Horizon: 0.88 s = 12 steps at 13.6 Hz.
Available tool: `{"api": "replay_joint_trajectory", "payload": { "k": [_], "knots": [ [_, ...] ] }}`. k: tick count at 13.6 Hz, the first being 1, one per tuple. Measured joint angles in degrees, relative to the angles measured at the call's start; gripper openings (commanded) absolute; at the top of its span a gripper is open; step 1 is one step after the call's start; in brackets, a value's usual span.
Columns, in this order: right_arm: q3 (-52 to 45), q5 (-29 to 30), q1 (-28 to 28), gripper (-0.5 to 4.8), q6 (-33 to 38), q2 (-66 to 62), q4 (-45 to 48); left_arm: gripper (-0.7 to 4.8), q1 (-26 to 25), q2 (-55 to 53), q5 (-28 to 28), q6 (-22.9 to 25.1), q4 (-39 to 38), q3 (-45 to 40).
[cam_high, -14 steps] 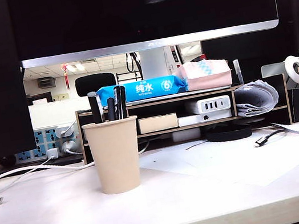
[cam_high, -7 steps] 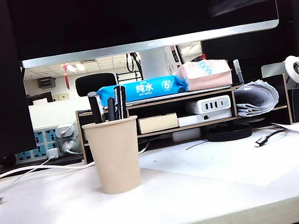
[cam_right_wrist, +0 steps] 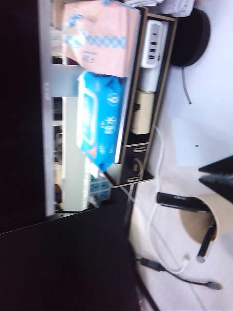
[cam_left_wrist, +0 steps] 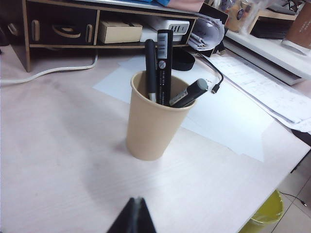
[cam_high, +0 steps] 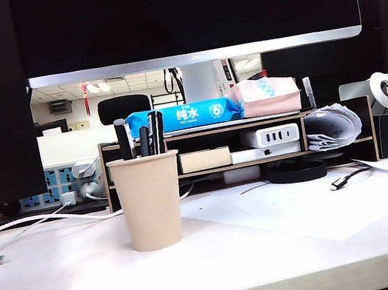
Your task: Pick up the marker and insert it into the paper cup.
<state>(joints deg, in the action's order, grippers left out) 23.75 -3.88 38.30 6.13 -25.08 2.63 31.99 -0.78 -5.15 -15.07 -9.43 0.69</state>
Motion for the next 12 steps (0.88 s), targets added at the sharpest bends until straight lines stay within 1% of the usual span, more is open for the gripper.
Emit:
{"api": "replay_joint_trajectory", "payload": {
  "k": [4, 6, 7, 8, 10, 11, 12],
  "knots": [
    [0.00, -0.13, -0.02, 0.00, -2.16, 1.84, -0.17, -0.05, 0.00, 0.00, 0.00, 0.02, 0.00, 0.00],
    [0.00, -0.22, -0.11, 0.00, -6.75, 2.51, -0.81, -0.05, 0.00, 0.00, 0.00, 0.00, 0.00, 0.00],
    [-0.04, 0.02, -1.36, 0.00, -8.76, 4.48, -2.60, -0.05, 0.02, 0.00, 0.00, 0.00, 0.00, 0.00],
    [-0.02, 0.20, -4.17, 0.00, -9.01, 7.08, -3.74, -0.05, 0.02, 0.00, 0.02, 0.00, 0.00, 0.00],
    [-0.20, 2.91, -13.22, -0.01, -7.06, 11.50, -5.05, -0.05, 0.02, 0.00, 0.00, 0.00, 0.00, 0.00],
    [-0.33, 5.60, -17.38, -0.01, -6.82, 12.76, -5.49, -0.05, 0.00, 0.00, 0.00, 0.00, 0.00, 0.00],
    [-0.33, 9.49, -21.49, -0.01, -6.82, 13.62, -6.82, -0.05, 0.02, 0.00, 0.00, 0.00, 0.00, 0.00]
  ]
}}
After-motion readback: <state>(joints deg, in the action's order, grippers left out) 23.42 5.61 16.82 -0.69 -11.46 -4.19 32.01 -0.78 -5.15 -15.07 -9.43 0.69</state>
